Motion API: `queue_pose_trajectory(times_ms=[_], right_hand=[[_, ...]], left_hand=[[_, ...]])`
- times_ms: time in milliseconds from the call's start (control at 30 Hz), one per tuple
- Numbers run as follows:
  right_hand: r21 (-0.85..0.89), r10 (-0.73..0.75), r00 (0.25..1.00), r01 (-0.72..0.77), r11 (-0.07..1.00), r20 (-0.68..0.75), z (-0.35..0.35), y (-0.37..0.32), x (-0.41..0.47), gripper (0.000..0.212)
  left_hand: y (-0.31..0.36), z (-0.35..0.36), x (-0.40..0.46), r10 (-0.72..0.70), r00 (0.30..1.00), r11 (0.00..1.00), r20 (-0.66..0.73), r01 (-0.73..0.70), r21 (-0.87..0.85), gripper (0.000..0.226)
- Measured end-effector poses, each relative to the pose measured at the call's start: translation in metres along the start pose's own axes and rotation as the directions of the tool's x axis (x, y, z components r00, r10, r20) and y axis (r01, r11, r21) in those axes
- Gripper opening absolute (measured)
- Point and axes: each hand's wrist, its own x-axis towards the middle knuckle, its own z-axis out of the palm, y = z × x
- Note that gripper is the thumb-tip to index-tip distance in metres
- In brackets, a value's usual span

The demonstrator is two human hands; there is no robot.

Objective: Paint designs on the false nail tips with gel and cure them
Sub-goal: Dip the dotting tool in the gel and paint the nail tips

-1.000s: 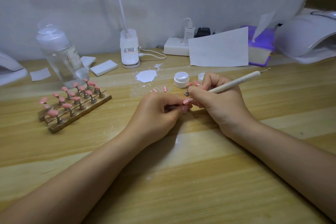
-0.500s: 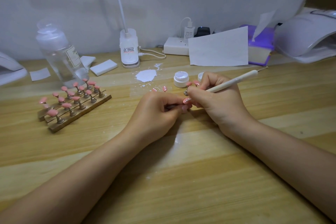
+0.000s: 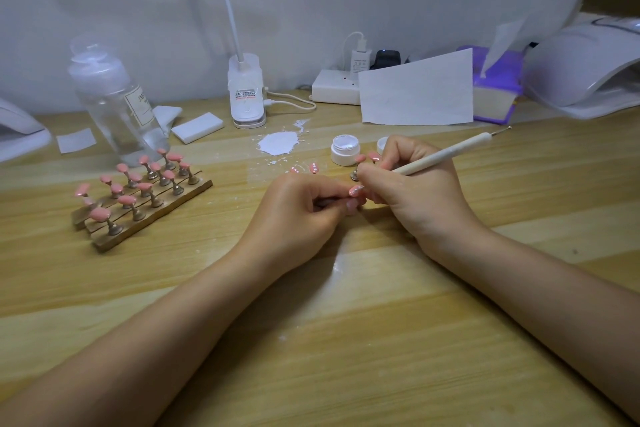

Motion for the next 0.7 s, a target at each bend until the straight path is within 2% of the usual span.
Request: queue_pose_trajectory(times_ms=[267,700], right_hand=[[0.01,0.017,0.999,-0.017,1.0,0.033,-0.0009,-0.002,-0.0011,0.038],[-0.01,-0.008,1.0,0.008,1.0,-0.019,0.0,-0.0004,-0.0008,0.038]], left_hand=[[0.0001,-0.0004,-0.0005,-0.012,1.0,1.0,-0.013,0.012,-0.004,0.017],[0.0005,-0.0006,-0.0003,-0.012,1.0,1.0,-0.016,0.012,-0.002,0.018]])
